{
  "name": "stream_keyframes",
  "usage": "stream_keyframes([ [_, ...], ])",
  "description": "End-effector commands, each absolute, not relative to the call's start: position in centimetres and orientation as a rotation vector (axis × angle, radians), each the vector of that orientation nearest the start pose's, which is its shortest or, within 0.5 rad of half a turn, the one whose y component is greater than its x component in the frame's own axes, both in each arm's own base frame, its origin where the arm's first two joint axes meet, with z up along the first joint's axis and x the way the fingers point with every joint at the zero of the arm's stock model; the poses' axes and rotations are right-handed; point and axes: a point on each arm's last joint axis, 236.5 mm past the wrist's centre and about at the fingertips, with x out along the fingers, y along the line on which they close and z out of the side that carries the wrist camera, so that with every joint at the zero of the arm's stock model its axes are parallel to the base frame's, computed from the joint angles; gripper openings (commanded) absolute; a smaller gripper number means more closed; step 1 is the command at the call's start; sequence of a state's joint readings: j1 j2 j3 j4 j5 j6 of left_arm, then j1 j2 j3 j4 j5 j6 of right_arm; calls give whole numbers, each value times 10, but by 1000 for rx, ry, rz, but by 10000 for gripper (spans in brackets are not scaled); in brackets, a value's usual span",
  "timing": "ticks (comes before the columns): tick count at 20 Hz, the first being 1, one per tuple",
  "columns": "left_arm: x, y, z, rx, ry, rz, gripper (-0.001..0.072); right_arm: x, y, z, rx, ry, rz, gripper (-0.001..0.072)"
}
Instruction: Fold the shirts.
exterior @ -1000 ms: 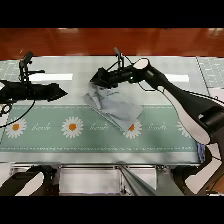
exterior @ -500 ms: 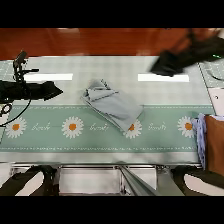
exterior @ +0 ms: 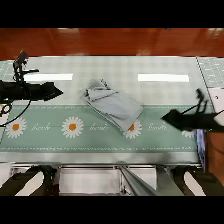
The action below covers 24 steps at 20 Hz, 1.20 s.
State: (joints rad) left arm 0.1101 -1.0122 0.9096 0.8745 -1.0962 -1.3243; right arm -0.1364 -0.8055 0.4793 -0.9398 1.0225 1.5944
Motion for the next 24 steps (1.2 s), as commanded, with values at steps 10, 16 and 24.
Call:
stream_keyframes([
  [10, 344, -104, 65, -480, 1060, -405, 27, 297, 213, -94, 1082, 1323, 340, 421],
  [16, 344, -104, 65, -480, 1060, -405, 27, 322, 238, -102, 1049, 1349, 370, 406],
  [24, 344, -104, 65, -480, 1060, -404, 27, 383, 271, 7, 874, 1217, 676, 31],
])
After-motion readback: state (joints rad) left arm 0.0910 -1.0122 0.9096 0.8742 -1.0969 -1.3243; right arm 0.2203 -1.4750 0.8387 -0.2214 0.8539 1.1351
